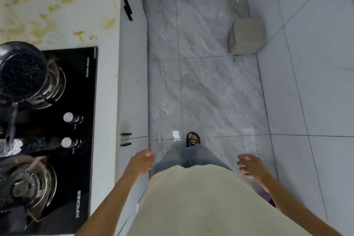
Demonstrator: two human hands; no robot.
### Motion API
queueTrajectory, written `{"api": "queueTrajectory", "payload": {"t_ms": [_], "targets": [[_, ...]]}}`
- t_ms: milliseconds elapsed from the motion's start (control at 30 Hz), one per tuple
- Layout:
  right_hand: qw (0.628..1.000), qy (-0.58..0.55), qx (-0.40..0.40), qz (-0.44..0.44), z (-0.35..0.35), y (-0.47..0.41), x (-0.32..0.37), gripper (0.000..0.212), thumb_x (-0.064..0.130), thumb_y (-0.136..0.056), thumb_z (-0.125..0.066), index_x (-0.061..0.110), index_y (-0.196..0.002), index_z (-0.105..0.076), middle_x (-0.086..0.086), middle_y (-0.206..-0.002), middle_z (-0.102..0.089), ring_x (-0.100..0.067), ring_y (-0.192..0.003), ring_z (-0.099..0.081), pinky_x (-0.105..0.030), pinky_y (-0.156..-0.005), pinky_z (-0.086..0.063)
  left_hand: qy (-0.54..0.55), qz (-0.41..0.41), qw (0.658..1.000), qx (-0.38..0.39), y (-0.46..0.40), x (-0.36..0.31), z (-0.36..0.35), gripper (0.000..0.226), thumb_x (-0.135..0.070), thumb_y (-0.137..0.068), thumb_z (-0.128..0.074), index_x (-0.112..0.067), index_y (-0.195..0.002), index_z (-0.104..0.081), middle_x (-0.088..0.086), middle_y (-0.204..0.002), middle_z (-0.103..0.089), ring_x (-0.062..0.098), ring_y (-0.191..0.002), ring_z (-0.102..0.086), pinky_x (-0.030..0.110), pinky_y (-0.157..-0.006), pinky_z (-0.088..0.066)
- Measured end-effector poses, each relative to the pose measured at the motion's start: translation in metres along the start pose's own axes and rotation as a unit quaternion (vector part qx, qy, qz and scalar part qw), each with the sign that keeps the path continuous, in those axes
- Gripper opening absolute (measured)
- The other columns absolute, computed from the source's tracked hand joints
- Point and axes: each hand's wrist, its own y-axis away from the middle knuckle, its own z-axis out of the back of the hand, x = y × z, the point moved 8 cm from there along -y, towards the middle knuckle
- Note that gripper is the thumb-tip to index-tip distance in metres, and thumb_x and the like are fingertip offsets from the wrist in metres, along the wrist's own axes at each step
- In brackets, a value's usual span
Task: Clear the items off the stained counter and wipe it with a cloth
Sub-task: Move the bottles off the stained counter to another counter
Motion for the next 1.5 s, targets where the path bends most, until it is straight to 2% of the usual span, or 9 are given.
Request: {"api": "queueTrajectory", "payload": {"t_ms": [233, 400, 600, 900, 1067, 1167, 1267, 1367, 1500], "targets": [[0.991, 0.046, 0.023, 0.121, -0.011, -0.03, 0.204, 0.016, 0.018, -0.101, -0.06, 0.015, -0.113, -0.07, -0.008, -0.103, -0.075, -0.024, -0.084, -0.068, -0.03, -0.07, -0.05, -0.012, 0.07, 0.997, 0.007, -0.023, 0.009, 0.015, 0.016, -0.025, -0.104, -0.058, -0.02, -0.098, -0.072, -0.007, -0.079, -0.073, 0.005, -0.061, -0.067, 0.015, -0.052, -0.044], [0.982, 0.055, 0.038, 0.176, -0.022, -0.055, 0.315, 0.016, 0.024, -0.099, -0.062, 0.022, -0.111, -0.072, 0.0, -0.101, -0.077, -0.02, -0.088, -0.073, -0.031, -0.075, -0.055, -0.027, 0.089, 0.995, 0.031, -0.05, -0.016, 0.037, 0.02, -0.028, -0.108, -0.054, -0.034, -0.091, -0.063, -0.015, -0.087, -0.066, -0.003, -0.073, -0.058, 0.005, -0.054, -0.04], [0.987, 0.077, 0.024, 0.14, -0.018, -0.084, 0.362, 0.018, 0.021, -0.101, -0.06, 0.018, -0.115, -0.071, -0.005, -0.102, -0.077, -0.025, -0.089, -0.073, -0.033, -0.075, -0.054, -0.003, 0.076, 0.997, 0.013, -0.114, -0.096, 0.104, 0.019, -0.01, -0.107, -0.054, -0.006, -0.109, -0.072, 0.006, -0.083, -0.066, 0.017, -0.066, -0.059, 0.021, -0.054, -0.044], [0.998, 0.049, 0.028, -0.002, 0.023, -0.127, 0.355, 0.019, 0.006, -0.107, -0.049, 0.001, -0.12, -0.062, -0.019, -0.102, -0.068, -0.025, -0.073, -0.062, -0.024, -0.055, -0.045, 0.064, -0.018, 0.998, -0.02, -0.195, -0.313, 0.218, 0.029, -0.029, -0.107, -0.054, -0.009, -0.12, -0.07, 0.01, -0.118, -0.075, 0.024, -0.101, -0.073, 0.037, -0.102, -0.056], [0.995, 0.083, 0.037, -0.032, 0.041, -0.157, 0.406, 0.018, 0.006, -0.107, -0.051, 0.003, -0.121, -0.062, -0.019, -0.104, -0.068, -0.024, -0.069, -0.061, -0.022, -0.052, -0.048, 0.098, -0.062, 0.993, -0.027, -0.227, -0.393, 0.257, 0.021, -0.025, -0.105, -0.057, -0.013, -0.117, -0.07, 0.012, -0.115, -0.075, 0.028, -0.101, -0.075, 0.043, -0.103, -0.057], [0.996, 0.092, 0.012, -0.013, 0.054, -0.188, 0.463, 0.019, 0.012, -0.106, -0.056, 0.004, -0.119, -0.066, -0.019, -0.103, -0.072, -0.028, -0.075, -0.063, -0.029, -0.062, -0.045, 0.126, -0.03, 0.992, -0.013, -0.247, -0.411, 0.266, 0.025, -0.016, -0.106, -0.06, -0.001, -0.124, -0.069, 0.021, -0.12, -0.073, 0.039, -0.111, -0.072, 0.051, -0.106, -0.054], [0.996, 0.09, 0.012, 0.01, 0.06, -0.217, 0.542, 0.02, 0.01, -0.104, -0.056, 0.003, -0.118, -0.068, -0.019, -0.098, -0.073, -0.029, -0.074, -0.061, -0.03, -0.066, -0.042, 0.069, 0.021, 0.997, -0.019, -0.259, -0.409, 0.274, 0.032, -0.028, -0.109, -0.056, -0.004, -0.126, -0.068, 0.015, -0.122, -0.074, 0.032, -0.112, -0.072, 0.042, -0.107, -0.054], [0.99, 0.12, 0.022, 0.068, 0.054, -0.24, 0.636, 0.02, 0.014, -0.104, -0.056, 0.006, -0.116, -0.069, -0.017, -0.101, -0.074, -0.028, -0.078, -0.065, -0.031, -0.069, -0.046, 0.061, 0.058, 0.996, -0.038, -0.264, -0.4, 0.281, 0.028, -0.028, -0.109, -0.054, -0.008, -0.12, -0.071, 0.013, -0.116, -0.076, 0.031, -0.108, -0.074, 0.041, -0.097, -0.059], [0.975, 0.167, 0.055, 0.136, 0.022, -0.258, 0.76, 0.017, 0.019, -0.105, -0.055, 0.012, -0.114, -0.069, -0.011, -0.103, -0.073, -0.017, -0.075, -0.067, -0.023, -0.06, -0.049, 0.104, 0.103, 0.989, -0.036, -0.262, -0.378, 0.276, 0.021, -0.014, -0.106, -0.055, -0.015, -0.091, -0.07, 0.0, -0.08, -0.071, 0.013, -0.067, -0.066, 0.015, -0.052, -0.045]]}}
